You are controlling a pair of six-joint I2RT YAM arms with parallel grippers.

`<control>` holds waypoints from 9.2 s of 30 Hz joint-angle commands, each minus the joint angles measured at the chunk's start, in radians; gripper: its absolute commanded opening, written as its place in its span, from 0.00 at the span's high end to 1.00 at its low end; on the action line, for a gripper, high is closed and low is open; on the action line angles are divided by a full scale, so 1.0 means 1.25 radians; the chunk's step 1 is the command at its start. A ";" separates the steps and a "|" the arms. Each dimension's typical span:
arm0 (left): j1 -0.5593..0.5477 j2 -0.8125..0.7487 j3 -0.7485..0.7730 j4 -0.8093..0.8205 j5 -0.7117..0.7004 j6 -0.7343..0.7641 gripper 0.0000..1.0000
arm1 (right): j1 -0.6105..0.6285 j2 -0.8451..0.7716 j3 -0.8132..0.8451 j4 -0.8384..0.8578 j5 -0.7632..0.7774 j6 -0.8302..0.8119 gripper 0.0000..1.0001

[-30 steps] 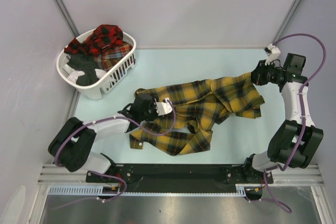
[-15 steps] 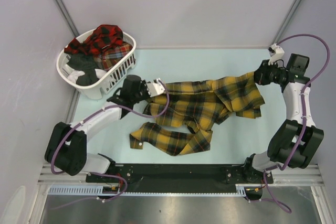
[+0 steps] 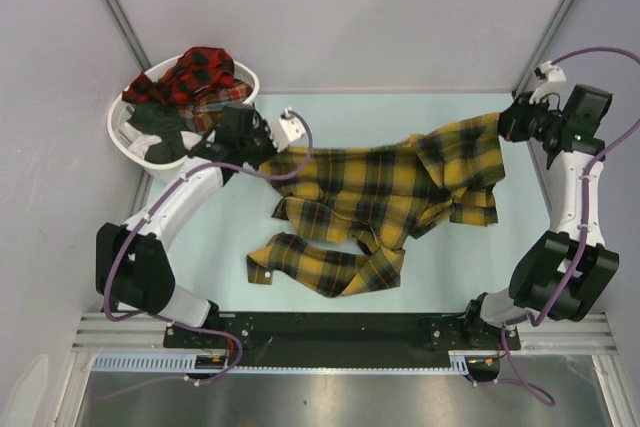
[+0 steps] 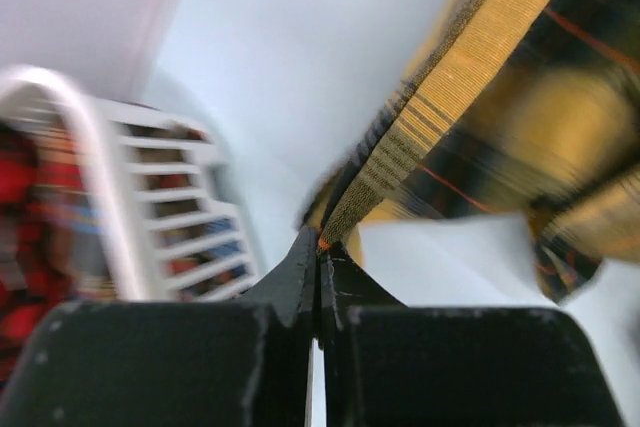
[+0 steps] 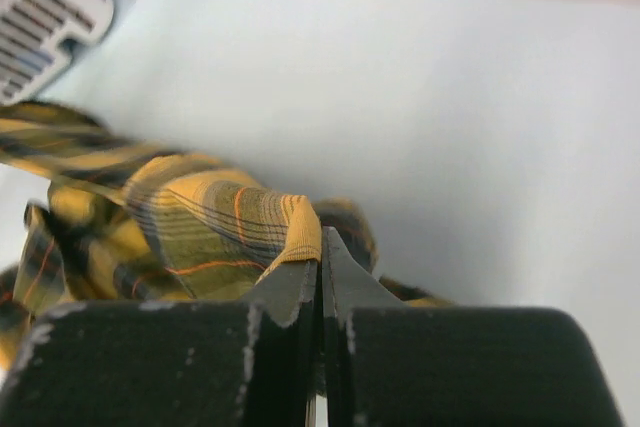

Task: Fold and stack the long sleeve shirts
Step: Flatten the shirt out

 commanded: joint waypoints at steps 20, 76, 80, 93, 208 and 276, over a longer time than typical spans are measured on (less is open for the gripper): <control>0.019 -0.063 0.503 0.090 -0.090 -0.175 1.00 | -0.123 0.030 0.557 0.278 0.255 0.239 1.00; 0.028 0.793 0.881 -0.006 -0.080 -0.089 0.91 | 0.182 0.697 0.544 0.181 0.495 -0.183 0.88; 0.028 0.744 0.829 -0.048 -0.074 -0.121 0.49 | 0.194 0.768 0.723 0.008 0.504 -0.223 0.49; 0.033 0.293 0.419 -0.306 0.199 -0.189 0.07 | 0.013 0.474 0.553 -0.600 0.297 -0.346 0.00; 0.049 0.264 0.075 -0.092 0.074 -0.187 1.00 | 1.037 0.160 -0.325 0.126 0.441 -0.395 1.00; -0.432 -0.049 -0.209 0.099 0.466 -0.102 0.32 | 0.442 -0.636 0.273 -0.001 -0.074 0.033 1.00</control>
